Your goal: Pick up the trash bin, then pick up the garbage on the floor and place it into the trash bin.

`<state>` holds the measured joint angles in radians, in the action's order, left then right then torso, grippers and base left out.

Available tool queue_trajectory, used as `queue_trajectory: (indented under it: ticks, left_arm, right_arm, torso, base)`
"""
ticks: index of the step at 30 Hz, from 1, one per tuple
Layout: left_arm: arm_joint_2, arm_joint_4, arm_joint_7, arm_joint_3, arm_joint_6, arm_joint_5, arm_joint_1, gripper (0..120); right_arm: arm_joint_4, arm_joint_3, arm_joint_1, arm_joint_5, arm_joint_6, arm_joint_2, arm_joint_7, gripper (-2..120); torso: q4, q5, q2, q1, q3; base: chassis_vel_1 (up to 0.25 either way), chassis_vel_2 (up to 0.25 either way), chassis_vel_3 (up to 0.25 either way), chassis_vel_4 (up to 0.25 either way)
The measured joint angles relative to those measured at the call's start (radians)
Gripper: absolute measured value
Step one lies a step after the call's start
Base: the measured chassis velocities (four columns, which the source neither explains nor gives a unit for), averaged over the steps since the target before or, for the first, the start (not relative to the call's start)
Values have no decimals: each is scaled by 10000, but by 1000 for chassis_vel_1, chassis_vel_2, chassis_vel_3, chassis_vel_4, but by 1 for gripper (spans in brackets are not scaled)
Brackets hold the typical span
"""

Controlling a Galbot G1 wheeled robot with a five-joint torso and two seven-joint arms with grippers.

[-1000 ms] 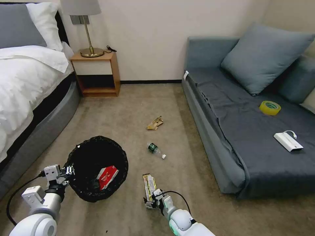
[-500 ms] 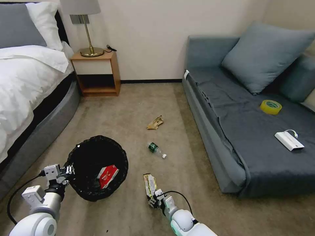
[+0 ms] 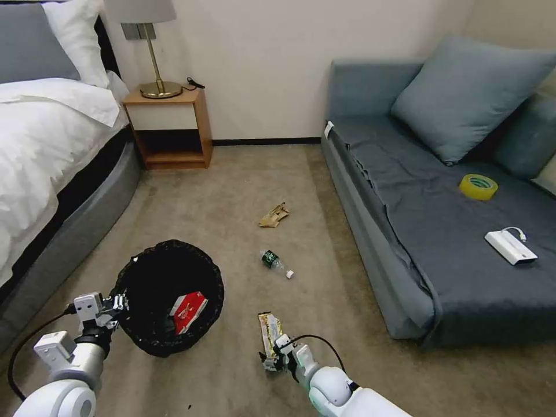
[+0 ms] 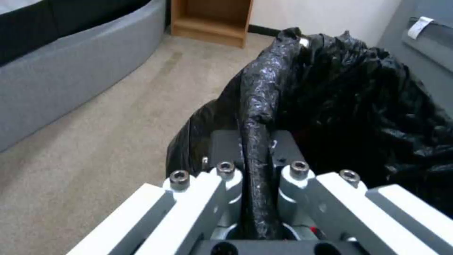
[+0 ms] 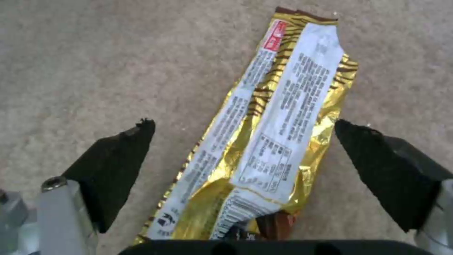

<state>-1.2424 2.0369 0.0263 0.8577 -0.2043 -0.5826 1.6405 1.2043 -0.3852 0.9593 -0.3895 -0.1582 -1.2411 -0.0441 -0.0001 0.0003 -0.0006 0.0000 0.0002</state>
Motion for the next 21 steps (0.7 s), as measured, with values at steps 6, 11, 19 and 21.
queue_trajectory:
  ticks: [6,11,19,21]
  left_arm:
    - [74,-47,-18,14,17,-53,-35,4]
    - [169,-94,-38,25,33,-94,-86,4]
    - [249,-153,-55,41,44,-127,-142,4]
    - [255,-169,-58,42,46,-128,-147,4]
  right_arm:
    - [-115,-75,-93,89,0,54,15,98]
    - [-280,-204,-202,134,0,133,50,98]
    - [-494,-239,-257,161,-61,110,191,85]
    - [-526,-238,-263,161,-87,91,203,79]
  torso:
    - [0,-2,1,0,0]
    - [0,-3,2,0,-1]
    - [0,-3,4,0,-2]
    - [1,-4,5,0,-1]
  base:
    - [0,0,0,0]
    - [0,0,0,0]
    - [0,0,0,0]
    - [0,0,0,0]
